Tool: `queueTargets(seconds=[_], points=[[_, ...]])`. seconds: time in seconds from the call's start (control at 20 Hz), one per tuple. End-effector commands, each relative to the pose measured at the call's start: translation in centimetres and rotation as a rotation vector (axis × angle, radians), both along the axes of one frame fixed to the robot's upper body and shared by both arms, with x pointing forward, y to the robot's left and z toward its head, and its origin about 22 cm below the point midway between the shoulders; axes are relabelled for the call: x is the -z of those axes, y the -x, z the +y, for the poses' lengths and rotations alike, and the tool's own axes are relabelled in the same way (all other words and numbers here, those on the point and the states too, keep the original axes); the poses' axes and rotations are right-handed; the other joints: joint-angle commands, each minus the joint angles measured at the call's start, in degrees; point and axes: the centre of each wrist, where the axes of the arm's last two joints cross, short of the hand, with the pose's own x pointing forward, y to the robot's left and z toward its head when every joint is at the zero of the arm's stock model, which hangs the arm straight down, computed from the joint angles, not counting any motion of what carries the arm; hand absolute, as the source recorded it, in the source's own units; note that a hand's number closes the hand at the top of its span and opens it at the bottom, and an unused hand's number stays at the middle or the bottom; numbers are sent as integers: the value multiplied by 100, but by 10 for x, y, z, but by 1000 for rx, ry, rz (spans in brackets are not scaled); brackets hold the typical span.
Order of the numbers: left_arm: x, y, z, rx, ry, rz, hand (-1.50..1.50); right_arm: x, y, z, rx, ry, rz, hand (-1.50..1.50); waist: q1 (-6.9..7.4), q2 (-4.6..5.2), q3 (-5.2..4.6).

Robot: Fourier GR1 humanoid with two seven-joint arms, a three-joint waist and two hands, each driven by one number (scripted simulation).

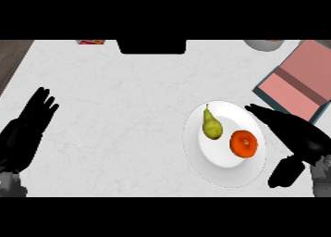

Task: Pick the squash from the plate and place it in the cardboard box

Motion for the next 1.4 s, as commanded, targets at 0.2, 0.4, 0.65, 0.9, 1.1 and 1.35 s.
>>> queueTargets(seconds=[0.2, 0.4, 0.65, 0.9, 1.1, 1.35], points=[[1, 4, 33, 3, -12, 10, 0, 14, 1, 5, -29, -12, -52, -150, -3, 1, 0], [-10, 1, 17, -6, 7, 2, 0, 8, -8, 24, -29, 75, -38, -150, 2, -1, -1], [5, -2, 32, 0, 4, 11, 0, 21, -5, 17, -17, 68, -21, -150, -15, 1, -1], [1, 2, 13, 17, 10, 4, 0, 25, -13, 10, -21, 95, 9, -150, -6, 0, 0], [31, 8, 15, 15, 6, 20, 0, 24, -16, 38, 4, 136, 15, -150, -4, 2, -3], [-3, 8, 2, 9, 3, -9, 0, 50, -17, 19, -7, 134, 17, -150, 3, -1, 0]])
